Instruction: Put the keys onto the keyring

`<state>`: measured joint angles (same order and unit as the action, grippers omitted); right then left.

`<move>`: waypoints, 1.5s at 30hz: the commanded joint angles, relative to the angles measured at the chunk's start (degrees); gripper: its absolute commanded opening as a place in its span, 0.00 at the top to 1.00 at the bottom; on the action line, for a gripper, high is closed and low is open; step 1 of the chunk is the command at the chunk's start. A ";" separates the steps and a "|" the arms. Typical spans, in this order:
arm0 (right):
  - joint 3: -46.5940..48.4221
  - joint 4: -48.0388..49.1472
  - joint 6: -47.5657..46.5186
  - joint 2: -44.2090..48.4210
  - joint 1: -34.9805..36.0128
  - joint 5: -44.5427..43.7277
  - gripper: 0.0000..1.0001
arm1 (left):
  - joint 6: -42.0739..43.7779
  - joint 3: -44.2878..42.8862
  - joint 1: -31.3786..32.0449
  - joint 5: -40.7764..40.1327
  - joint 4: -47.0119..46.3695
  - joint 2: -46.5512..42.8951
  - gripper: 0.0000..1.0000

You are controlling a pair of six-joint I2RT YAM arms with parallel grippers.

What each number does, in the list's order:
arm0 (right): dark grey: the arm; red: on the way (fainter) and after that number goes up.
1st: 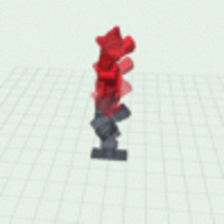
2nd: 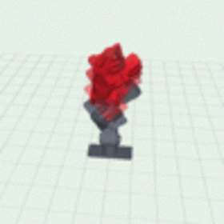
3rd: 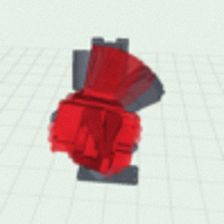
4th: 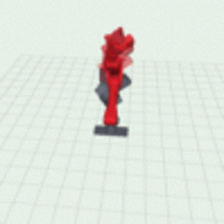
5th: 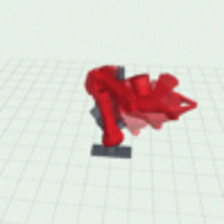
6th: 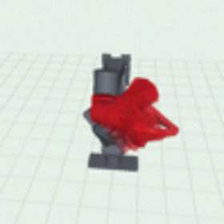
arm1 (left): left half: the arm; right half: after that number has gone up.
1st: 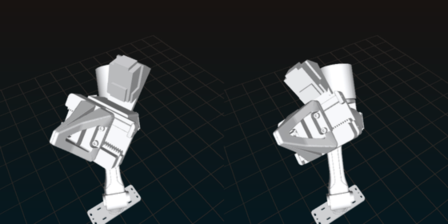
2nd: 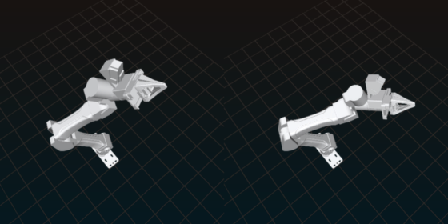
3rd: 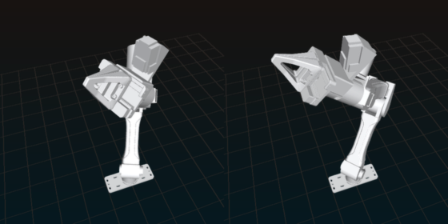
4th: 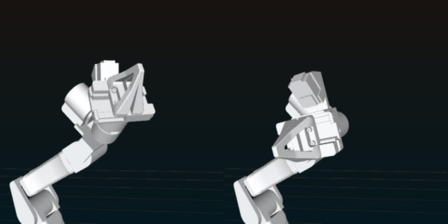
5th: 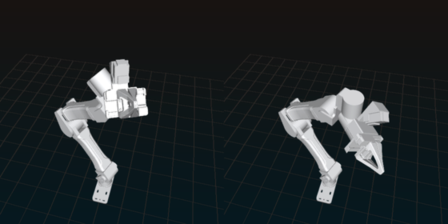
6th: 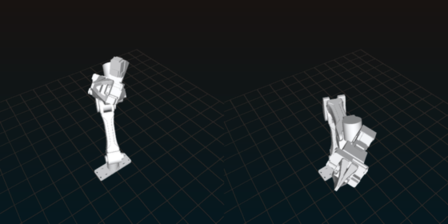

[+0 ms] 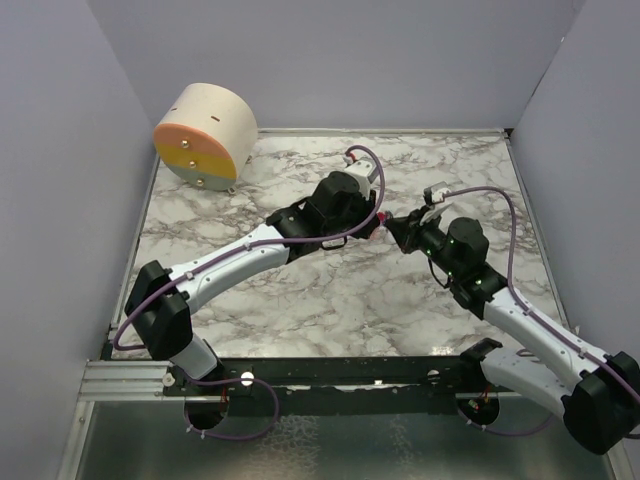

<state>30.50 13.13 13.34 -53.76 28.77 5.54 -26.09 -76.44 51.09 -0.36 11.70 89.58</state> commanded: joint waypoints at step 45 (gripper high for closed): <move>38.59 -48.44 -9.00 -20.46 -0.34 -0.98 0.99 | 1.69 36.99 -1.35 -4.19 -44.47 -11.87 0.48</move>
<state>68.84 -36.88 5.69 -77.03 28.75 1.19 -25.67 -42.59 49.67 -9.98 -21.41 76.12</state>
